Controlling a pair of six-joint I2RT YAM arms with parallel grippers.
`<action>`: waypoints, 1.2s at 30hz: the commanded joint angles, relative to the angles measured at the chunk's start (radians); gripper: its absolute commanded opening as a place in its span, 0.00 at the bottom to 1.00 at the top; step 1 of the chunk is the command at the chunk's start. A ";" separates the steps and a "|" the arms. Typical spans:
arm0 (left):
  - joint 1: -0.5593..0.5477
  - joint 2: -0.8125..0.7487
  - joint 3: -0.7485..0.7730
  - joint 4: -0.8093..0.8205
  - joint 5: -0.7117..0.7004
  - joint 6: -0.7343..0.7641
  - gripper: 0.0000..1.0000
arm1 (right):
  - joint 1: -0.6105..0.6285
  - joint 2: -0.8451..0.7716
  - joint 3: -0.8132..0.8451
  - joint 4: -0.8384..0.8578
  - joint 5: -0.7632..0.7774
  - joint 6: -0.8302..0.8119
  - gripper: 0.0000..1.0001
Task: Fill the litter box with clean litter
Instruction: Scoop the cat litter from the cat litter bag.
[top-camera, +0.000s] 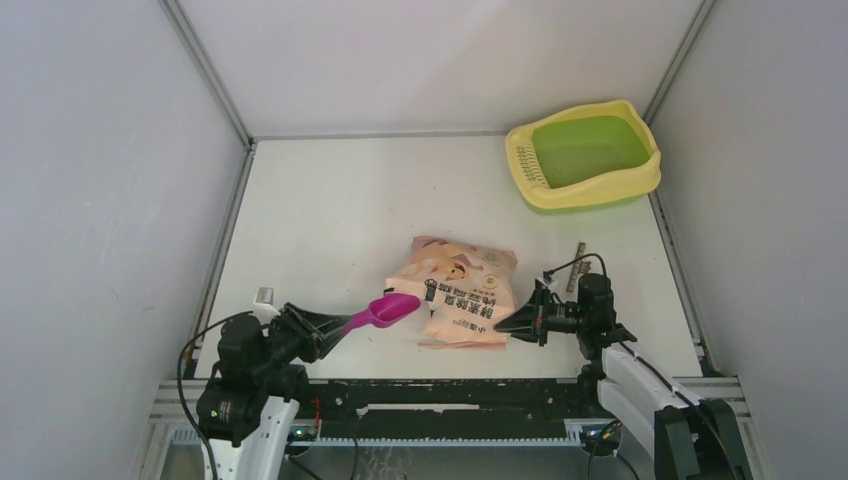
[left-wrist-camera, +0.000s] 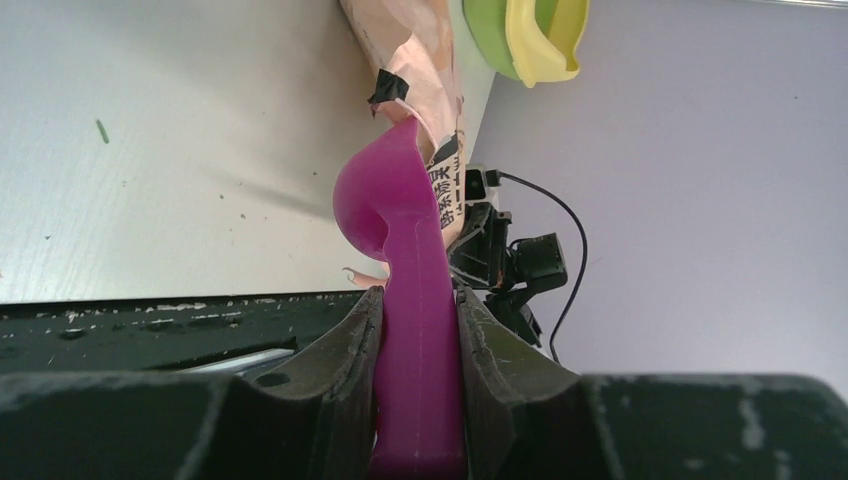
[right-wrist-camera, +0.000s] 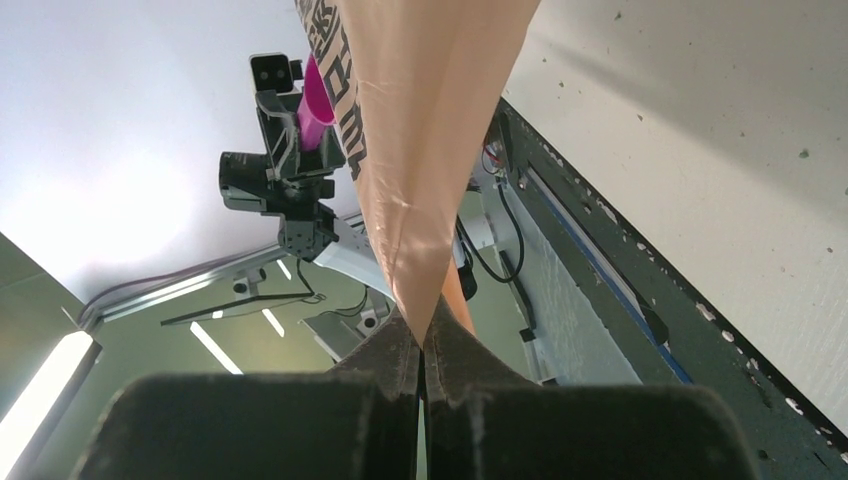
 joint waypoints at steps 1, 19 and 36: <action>-0.001 -0.209 -0.003 0.122 -0.034 -0.013 0.00 | 0.022 -0.008 0.032 0.031 0.014 0.028 0.00; -0.001 -0.190 -0.045 0.236 -0.065 0.028 0.00 | 0.092 -0.014 0.051 0.065 0.040 0.083 0.00; -0.002 -0.025 -0.035 0.256 -0.043 0.158 0.00 | 0.170 -0.017 0.071 0.035 0.058 0.066 0.00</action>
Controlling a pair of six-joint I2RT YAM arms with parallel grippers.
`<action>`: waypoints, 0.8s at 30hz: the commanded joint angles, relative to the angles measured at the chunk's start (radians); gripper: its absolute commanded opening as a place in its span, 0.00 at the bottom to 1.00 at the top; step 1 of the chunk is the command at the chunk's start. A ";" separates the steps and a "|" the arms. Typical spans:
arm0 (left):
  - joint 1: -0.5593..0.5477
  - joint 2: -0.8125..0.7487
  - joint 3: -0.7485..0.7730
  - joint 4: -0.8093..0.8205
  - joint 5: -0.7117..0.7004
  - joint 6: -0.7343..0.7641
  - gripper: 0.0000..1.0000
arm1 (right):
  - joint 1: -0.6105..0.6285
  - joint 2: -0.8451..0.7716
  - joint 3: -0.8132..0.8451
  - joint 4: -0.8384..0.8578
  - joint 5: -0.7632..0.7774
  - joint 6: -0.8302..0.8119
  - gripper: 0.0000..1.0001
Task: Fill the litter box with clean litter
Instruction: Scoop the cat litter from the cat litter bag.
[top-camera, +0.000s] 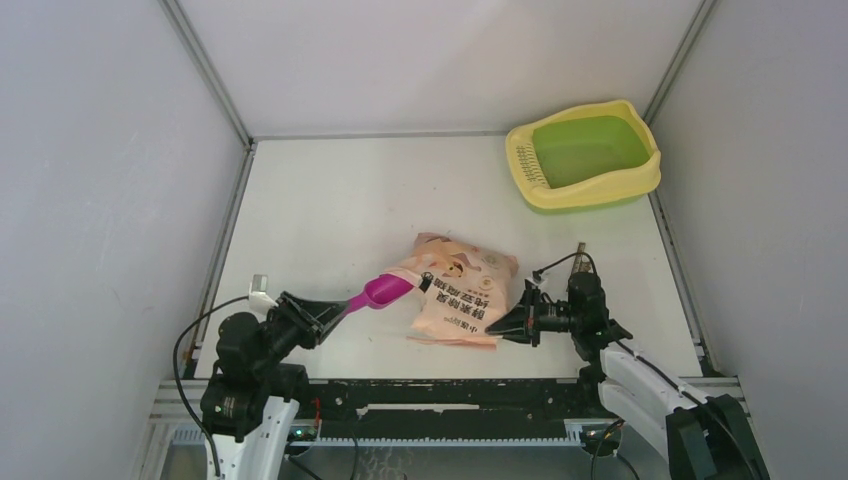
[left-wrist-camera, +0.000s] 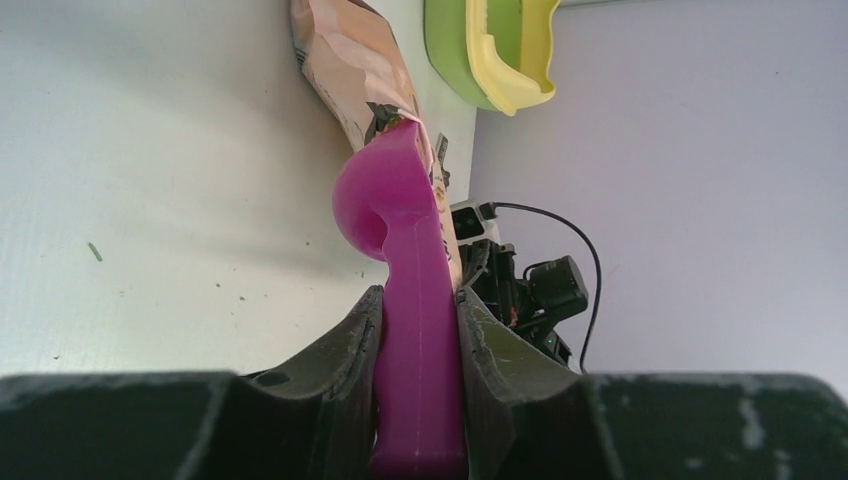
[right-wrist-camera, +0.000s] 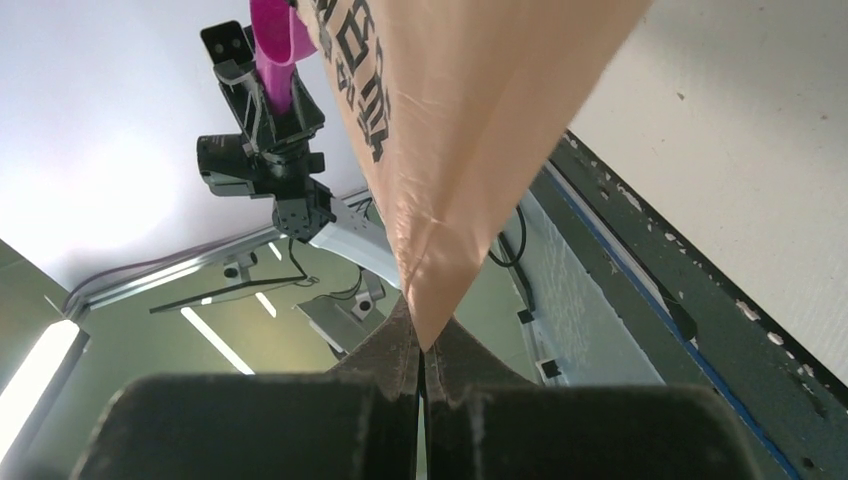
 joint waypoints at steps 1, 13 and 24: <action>-0.001 -0.019 0.001 0.059 0.004 0.078 0.00 | 0.039 -0.012 0.049 0.007 -0.010 -0.009 0.00; -0.002 0.098 0.054 -0.065 -0.047 0.240 0.00 | 0.088 -0.002 0.083 0.008 0.000 0.005 0.00; -0.002 0.137 0.071 -0.110 -0.094 0.305 0.00 | 0.134 0.025 0.111 0.036 0.022 0.038 0.00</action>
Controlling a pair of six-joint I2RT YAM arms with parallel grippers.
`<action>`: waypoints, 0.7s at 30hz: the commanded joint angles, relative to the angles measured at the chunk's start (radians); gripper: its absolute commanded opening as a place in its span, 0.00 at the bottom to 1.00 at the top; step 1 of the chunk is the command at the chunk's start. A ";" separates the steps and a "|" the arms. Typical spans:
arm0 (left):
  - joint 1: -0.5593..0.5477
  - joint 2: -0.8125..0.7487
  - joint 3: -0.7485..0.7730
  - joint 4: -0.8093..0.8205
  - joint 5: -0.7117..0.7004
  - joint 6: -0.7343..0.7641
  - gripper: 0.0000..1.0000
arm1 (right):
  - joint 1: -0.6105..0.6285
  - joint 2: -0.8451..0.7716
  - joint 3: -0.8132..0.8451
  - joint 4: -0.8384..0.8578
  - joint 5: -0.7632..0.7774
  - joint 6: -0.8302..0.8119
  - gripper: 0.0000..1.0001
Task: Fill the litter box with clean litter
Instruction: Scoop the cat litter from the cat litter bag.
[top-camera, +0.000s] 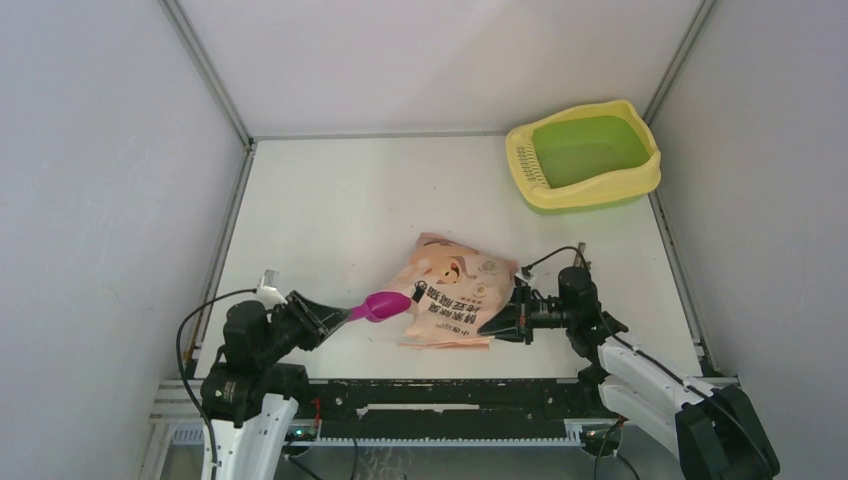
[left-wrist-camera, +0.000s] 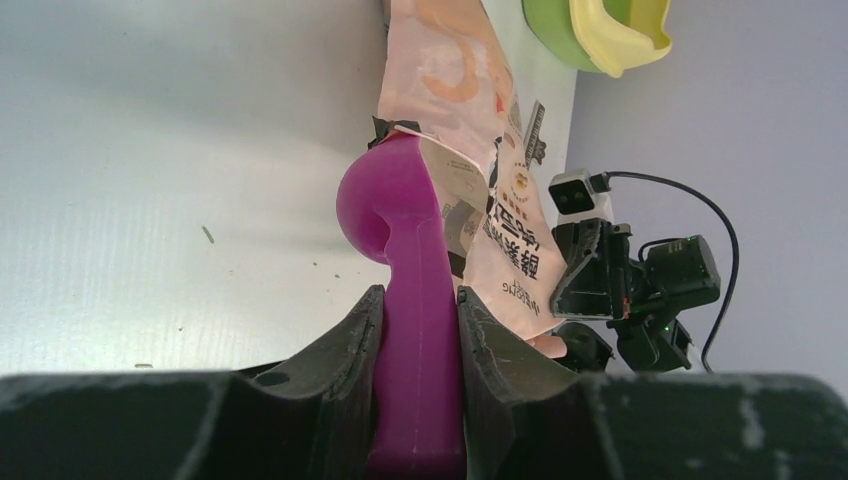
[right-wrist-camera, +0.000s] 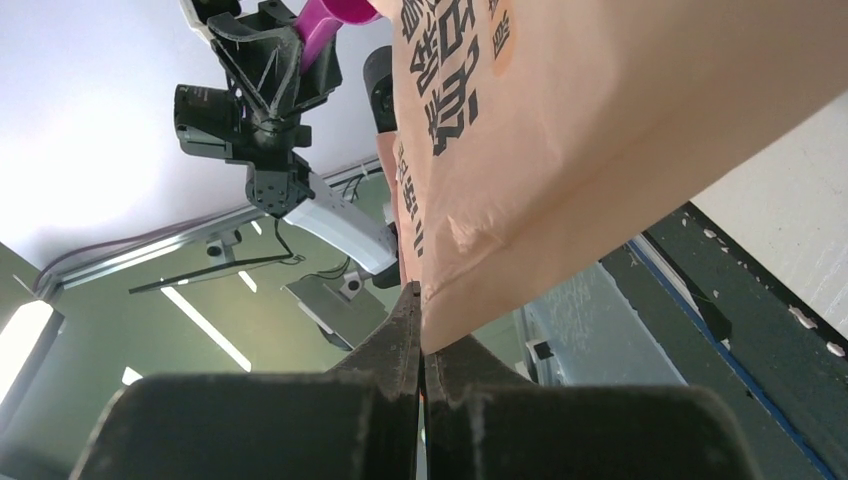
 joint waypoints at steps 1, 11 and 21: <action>0.000 0.027 0.055 -0.029 -0.085 0.076 0.00 | 0.015 0.006 0.040 0.057 -0.027 0.030 0.00; -0.031 0.110 0.106 0.094 -0.072 0.080 0.00 | 0.066 0.024 0.039 0.018 0.010 0.019 0.00; -0.580 0.234 0.083 0.285 -0.420 0.029 0.01 | 0.083 0.006 0.046 0.065 0.013 0.118 0.00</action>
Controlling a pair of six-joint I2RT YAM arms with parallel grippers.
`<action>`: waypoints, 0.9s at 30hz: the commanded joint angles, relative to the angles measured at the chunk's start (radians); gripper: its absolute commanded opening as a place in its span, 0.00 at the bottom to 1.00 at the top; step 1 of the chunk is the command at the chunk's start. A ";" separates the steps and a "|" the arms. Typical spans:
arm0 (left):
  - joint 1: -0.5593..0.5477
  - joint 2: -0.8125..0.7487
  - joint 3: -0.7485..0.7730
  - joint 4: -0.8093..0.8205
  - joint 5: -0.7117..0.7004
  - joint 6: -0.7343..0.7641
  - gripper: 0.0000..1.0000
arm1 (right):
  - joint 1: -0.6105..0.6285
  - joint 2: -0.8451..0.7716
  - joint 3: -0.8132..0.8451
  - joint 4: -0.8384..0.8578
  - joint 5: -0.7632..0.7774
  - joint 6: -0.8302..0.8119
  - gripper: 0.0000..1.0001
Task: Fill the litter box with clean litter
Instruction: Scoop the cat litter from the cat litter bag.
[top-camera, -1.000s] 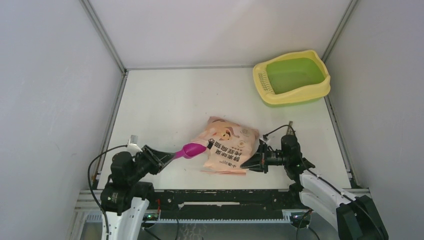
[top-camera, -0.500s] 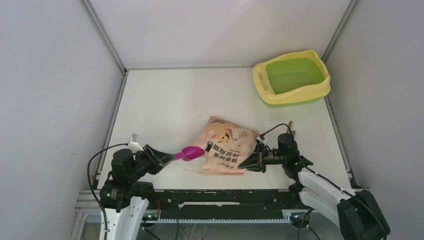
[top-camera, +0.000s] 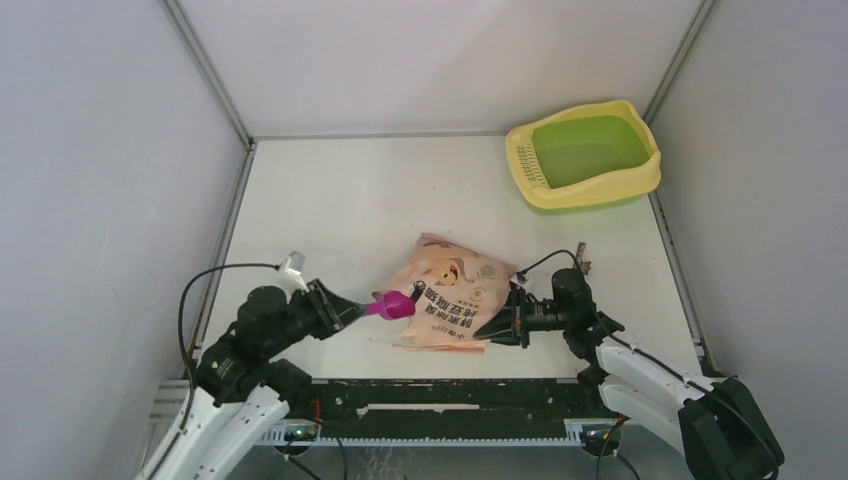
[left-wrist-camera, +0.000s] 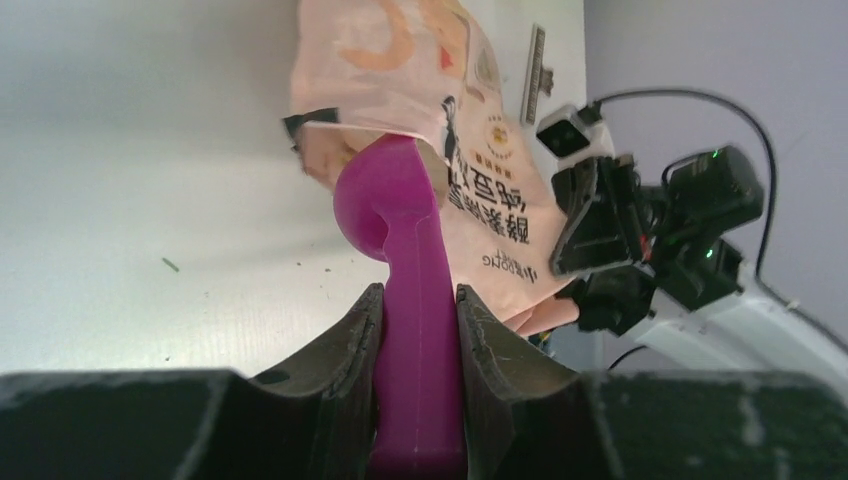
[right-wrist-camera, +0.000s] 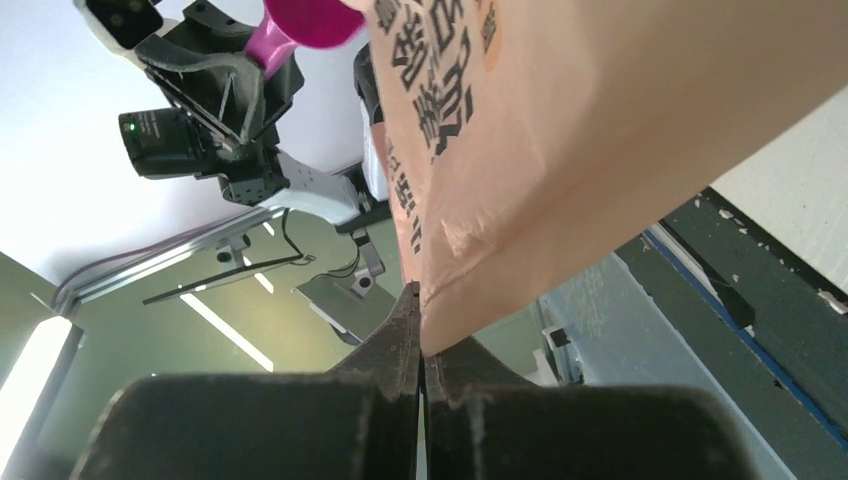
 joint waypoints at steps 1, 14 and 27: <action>-0.277 0.111 0.037 0.150 -0.278 0.003 0.00 | 0.014 -0.014 0.048 0.069 -0.032 0.069 0.00; -0.409 0.218 0.159 0.241 -0.404 0.098 0.00 | -0.030 0.021 0.078 0.419 -0.074 0.439 0.00; -0.410 0.371 0.204 0.467 -0.212 0.059 0.00 | -0.075 -0.021 0.307 -0.173 -0.002 -0.034 0.51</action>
